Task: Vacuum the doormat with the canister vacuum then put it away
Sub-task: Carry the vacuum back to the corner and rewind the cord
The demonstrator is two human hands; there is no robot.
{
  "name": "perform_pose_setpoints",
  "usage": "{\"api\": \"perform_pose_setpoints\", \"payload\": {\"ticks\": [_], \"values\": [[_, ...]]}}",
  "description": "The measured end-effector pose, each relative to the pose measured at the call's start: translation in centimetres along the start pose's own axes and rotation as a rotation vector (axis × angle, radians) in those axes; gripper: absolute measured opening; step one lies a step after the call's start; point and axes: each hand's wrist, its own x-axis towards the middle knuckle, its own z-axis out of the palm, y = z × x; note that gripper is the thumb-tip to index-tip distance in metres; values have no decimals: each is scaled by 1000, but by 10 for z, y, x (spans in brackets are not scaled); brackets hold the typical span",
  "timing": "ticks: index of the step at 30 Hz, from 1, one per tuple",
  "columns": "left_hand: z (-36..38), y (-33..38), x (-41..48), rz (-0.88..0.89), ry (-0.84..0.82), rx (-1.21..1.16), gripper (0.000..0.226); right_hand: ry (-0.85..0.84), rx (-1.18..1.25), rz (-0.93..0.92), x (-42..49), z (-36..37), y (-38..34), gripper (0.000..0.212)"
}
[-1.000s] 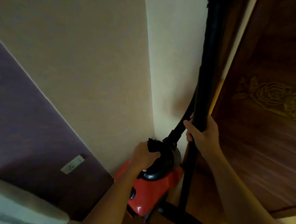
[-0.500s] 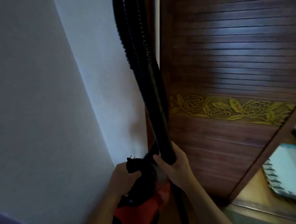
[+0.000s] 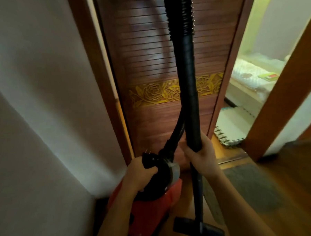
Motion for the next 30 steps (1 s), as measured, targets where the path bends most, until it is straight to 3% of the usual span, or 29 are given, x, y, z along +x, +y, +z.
{"api": "perform_pose_setpoints", "payload": {"ticks": [4, 16, 21, 30], "values": [[30, 27, 7, 95, -84, 50, 9, 144, -85, -11, -21, -41, -2, 50], [193, 142, 13, 318, -328, 147, 10, 555, -300, 98, -87, -227, 16, 21], [280, 191, 1, 444, -369, 208, 8, 663, -352, 148, -109, -324, 23, 19], [440, 281, -5, 512, -522, 202, 6, 789, -417, 121, -145, -482, 24, 19]]}}
